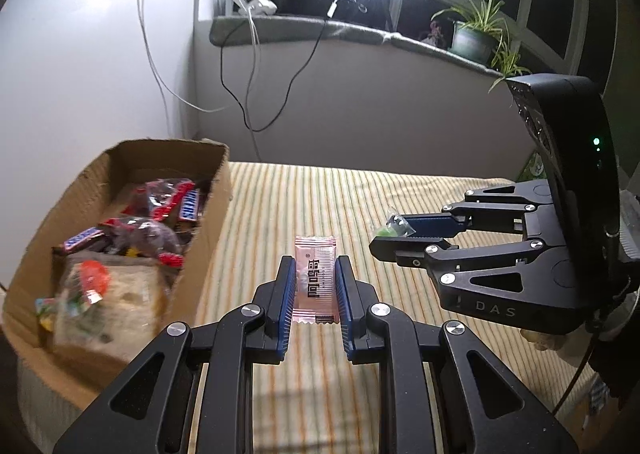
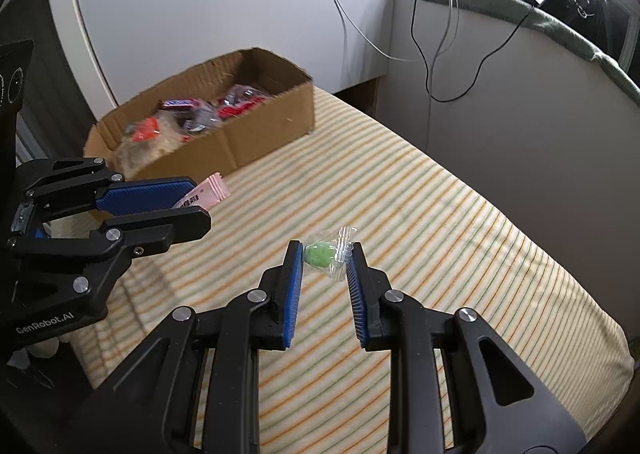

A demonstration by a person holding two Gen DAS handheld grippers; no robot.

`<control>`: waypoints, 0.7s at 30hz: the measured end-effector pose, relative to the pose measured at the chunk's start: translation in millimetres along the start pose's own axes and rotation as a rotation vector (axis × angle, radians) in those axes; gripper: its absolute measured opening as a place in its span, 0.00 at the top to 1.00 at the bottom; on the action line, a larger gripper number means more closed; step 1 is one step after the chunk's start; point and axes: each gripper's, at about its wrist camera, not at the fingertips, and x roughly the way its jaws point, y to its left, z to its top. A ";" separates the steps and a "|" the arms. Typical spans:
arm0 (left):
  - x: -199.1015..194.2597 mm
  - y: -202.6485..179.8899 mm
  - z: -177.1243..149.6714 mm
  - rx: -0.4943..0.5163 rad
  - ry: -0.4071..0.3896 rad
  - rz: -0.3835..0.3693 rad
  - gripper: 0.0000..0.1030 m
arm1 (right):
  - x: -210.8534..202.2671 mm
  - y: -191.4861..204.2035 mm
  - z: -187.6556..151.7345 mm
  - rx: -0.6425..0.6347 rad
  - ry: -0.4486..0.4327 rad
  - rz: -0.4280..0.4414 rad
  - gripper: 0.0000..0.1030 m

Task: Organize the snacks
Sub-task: 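Carry both sweets over the box and open both grippers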

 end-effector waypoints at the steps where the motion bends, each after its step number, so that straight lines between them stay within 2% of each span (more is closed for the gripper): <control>1: -6.6 1.8 -0.1 -0.002 -0.009 0.000 0.82 | -2.6 4.4 0.8 0.001 -0.005 -0.002 0.78; 9: -32.3 26.7 -6.4 -0.021 -0.057 0.012 0.82 | -15.6 32.8 14.9 0.014 -0.047 -0.011 0.78; 21: -51.0 79.2 -7.8 -0.079 -0.096 0.075 0.82 | 1.5 63.7 53.8 0.017 -0.081 0.005 0.78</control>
